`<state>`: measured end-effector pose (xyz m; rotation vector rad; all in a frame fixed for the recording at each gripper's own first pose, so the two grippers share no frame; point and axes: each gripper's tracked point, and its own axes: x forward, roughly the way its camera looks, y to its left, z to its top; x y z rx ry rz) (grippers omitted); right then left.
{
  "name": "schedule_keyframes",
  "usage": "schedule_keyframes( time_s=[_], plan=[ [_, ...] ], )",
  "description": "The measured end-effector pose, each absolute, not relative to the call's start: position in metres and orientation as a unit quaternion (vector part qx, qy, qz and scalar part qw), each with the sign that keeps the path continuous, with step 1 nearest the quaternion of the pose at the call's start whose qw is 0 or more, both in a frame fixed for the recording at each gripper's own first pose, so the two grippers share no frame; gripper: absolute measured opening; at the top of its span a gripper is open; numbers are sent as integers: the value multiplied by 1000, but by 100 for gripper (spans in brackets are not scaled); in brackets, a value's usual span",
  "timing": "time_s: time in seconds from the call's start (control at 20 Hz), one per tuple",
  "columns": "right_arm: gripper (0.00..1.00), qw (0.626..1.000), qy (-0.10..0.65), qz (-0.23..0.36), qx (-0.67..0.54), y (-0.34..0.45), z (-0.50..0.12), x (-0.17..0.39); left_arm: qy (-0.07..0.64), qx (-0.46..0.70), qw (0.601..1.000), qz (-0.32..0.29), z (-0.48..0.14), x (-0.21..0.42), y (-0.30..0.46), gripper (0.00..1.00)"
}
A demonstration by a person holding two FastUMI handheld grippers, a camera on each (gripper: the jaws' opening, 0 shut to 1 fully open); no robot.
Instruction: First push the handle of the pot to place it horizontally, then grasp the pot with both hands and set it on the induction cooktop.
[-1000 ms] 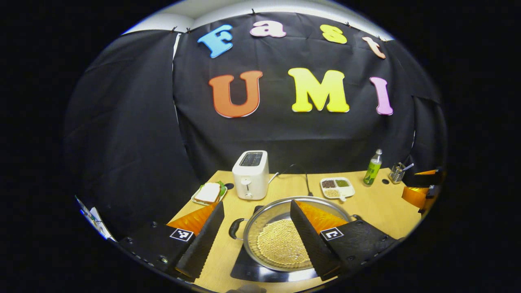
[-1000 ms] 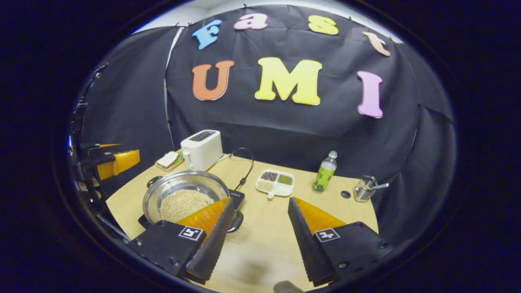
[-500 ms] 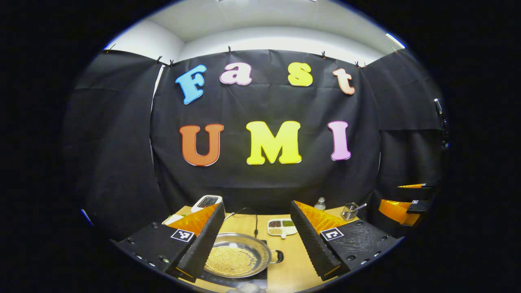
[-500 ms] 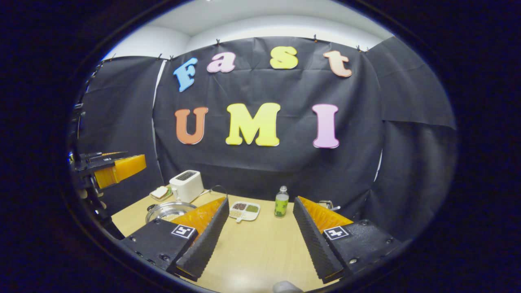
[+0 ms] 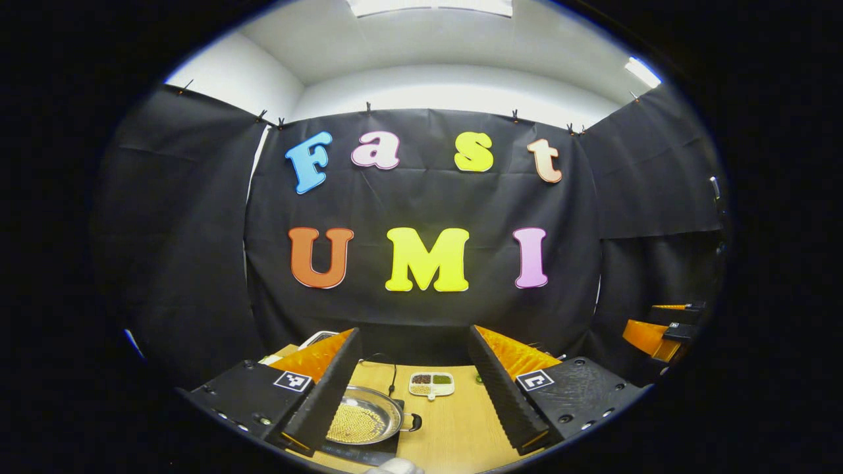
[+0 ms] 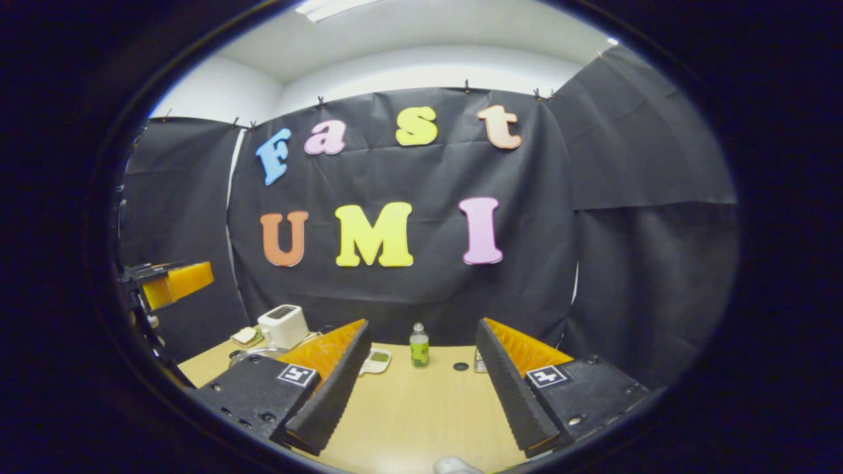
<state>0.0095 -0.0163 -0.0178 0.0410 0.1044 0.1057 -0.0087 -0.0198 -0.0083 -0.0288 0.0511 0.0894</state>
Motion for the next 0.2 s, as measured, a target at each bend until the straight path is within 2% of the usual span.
schedule_keyframes(
  time_s=[0.2],
  plan=[
    [100,997,55,52,27,-25,-22,3,37,-17,997,61,-20,-21,-18,97]
  ],
)
